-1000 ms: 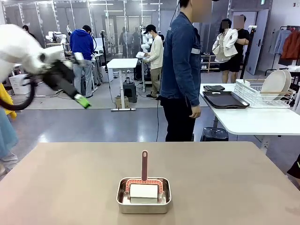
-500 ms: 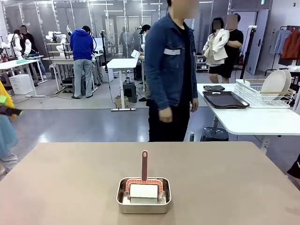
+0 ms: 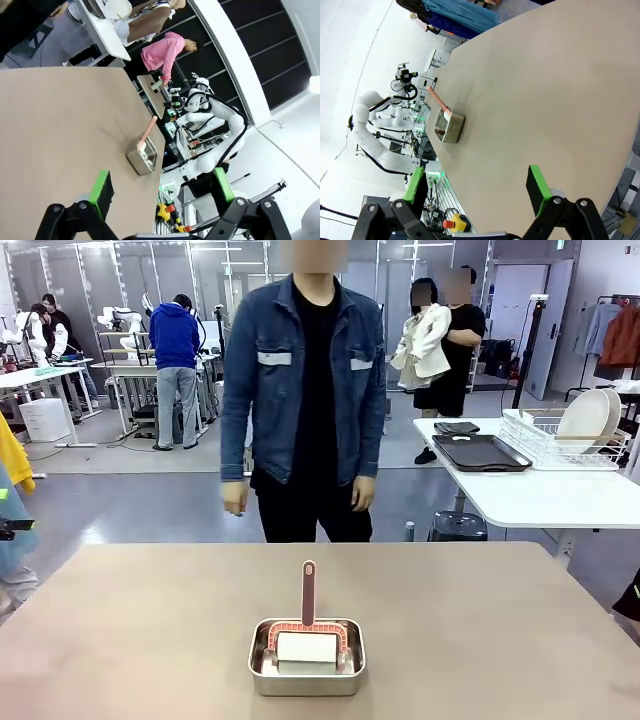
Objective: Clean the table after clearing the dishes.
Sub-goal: Place the Lint Roller back on top of the Airtight Container.
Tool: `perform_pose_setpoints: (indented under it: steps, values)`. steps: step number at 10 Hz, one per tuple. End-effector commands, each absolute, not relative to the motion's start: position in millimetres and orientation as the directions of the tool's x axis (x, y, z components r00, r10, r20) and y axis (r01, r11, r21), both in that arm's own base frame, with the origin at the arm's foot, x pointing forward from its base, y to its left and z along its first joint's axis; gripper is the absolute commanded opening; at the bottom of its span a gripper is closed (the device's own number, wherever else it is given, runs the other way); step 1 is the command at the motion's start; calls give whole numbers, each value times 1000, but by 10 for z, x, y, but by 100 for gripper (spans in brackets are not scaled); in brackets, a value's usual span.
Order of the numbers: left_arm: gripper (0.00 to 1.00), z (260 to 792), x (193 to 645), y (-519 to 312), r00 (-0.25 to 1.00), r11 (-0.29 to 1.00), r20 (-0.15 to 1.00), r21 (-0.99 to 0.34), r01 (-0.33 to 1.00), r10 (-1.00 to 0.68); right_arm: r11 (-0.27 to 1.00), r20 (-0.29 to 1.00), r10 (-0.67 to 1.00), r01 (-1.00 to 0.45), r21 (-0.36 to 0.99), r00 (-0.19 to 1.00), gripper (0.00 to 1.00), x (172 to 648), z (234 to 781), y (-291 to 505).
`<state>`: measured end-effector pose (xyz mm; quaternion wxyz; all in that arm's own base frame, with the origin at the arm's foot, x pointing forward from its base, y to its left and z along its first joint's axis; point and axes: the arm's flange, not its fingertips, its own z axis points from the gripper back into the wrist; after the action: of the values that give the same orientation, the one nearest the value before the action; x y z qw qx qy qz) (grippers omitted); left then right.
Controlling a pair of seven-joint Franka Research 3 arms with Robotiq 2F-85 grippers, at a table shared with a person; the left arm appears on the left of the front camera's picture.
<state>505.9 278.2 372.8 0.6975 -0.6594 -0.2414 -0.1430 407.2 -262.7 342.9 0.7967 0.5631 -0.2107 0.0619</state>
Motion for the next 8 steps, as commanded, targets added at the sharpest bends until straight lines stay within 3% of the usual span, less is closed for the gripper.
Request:
perform_pose_setpoints:
  steps: [1, 8]
  values:
    - [100, 3992, 4906, 2778, 824, 118, 559, -828, 549, 88, 353, 412, -148, -341, 871, 899, 100, 4067, 3451, -2605]
    - [100, 3992, 4906, 2778, 824, 118, 559, -828, 549, 88, 353, 412, -148, -341, 871, 899, 100, 4067, 3451, -2605]
